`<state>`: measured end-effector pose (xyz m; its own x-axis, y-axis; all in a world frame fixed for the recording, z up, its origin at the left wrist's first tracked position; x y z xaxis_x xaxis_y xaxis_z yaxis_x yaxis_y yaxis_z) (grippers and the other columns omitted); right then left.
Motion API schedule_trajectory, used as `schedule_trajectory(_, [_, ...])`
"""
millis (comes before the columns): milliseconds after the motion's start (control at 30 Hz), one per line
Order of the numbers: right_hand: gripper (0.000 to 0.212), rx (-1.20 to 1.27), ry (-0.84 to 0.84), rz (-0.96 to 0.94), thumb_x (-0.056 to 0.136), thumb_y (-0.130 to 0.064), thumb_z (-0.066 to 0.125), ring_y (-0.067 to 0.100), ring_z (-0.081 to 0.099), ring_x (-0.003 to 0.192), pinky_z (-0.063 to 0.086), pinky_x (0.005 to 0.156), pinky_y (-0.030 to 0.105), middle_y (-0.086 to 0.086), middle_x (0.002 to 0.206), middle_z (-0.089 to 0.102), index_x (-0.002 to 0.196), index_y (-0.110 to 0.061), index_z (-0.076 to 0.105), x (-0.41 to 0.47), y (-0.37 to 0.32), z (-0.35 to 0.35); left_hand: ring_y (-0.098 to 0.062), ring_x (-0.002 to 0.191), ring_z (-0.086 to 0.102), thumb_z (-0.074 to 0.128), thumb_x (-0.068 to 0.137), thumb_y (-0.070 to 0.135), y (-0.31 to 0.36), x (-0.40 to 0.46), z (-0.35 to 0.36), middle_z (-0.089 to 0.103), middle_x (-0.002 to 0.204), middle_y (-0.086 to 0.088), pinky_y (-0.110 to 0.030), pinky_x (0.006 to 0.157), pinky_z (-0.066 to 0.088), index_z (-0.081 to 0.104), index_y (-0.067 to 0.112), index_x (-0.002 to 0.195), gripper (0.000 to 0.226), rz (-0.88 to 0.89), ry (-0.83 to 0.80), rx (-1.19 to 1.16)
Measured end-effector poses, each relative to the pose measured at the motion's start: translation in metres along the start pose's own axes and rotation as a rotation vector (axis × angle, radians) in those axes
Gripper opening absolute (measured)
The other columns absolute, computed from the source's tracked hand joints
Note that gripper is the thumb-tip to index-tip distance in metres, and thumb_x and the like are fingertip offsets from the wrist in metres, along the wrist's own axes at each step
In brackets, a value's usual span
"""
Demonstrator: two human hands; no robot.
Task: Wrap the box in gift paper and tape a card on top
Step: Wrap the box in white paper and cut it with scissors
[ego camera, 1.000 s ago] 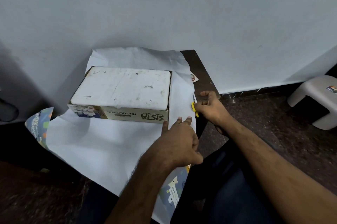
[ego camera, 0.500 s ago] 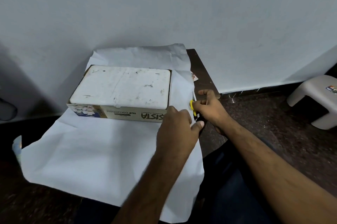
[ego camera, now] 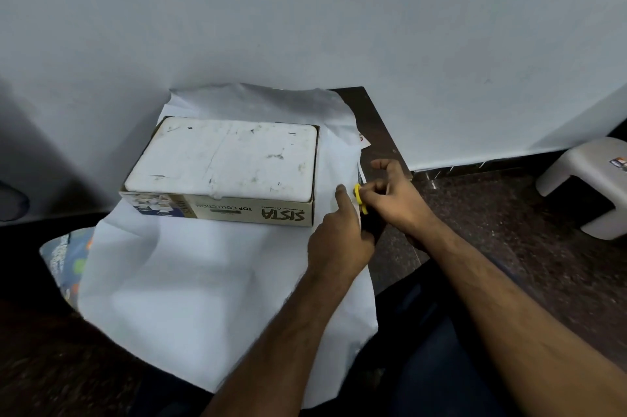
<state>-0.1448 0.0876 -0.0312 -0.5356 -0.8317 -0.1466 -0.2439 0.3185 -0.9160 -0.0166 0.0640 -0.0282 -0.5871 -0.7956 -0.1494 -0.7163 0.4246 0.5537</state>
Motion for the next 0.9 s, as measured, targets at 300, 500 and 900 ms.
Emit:
schedule_trajectory(300, [0.064, 0.021, -0.004, 0.067, 0.094, -0.021, 0.069, 0.025, 0.075, 0.082, 0.058, 0.092, 0.046, 0.011, 0.085, 0.077, 0.145, -0.012, 0.031, 0.008, 0.008, -0.004, -0.026, 0.092, 0.067, 0.067, 0.088, 0.024, -0.018, 0.007, 0.009, 0.071, 0.099, -0.009, -0.040, 0.074, 0.056, -0.001, 0.015, 0.161, 0.101, 0.029, -0.059, -0.070])
schedule_trajectory(500, [0.059, -0.018, -0.001, 0.051, 0.095, -0.013, 0.066, 0.015, 0.069, 0.073, 0.057, 0.089, 0.046, 0.001, 0.074, 0.068, 0.143, -0.010, 0.032, 0.008, 0.013, 0.003, -0.024, 0.088, 0.067, 0.066, 0.090, 0.028, -0.019, 0.009, 0.012, 0.071, 0.097, -0.008, -0.037, 0.066, 0.052, -0.002, 0.017, 0.161, 0.099, 0.049, -0.033, -0.049])
schedule_trajectory(900, [0.060, 0.035, 0.020, 0.040, 0.094, -0.011, 0.066, 0.022, 0.071, 0.077, 0.057, 0.091, 0.045, 0.005, 0.078, 0.069, 0.142, -0.010, 0.031, 0.013, 0.017, 0.001, -0.025, 0.090, 0.067, 0.066, 0.087, 0.024, -0.022, 0.008, 0.011, 0.071, 0.098, -0.008, -0.033, 0.065, 0.048, 0.000, 0.017, 0.161, 0.099, 0.055, -0.024, -0.017])
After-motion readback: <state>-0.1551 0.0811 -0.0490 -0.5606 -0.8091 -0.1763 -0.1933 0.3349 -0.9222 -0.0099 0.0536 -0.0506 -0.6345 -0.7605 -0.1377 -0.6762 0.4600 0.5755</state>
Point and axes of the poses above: each hand's wrist, its own x-axis towards the middle knuckle, its own z-axis out of the palm, y = z × x, the point moved 6 cm from there along x, towards the middle knuckle
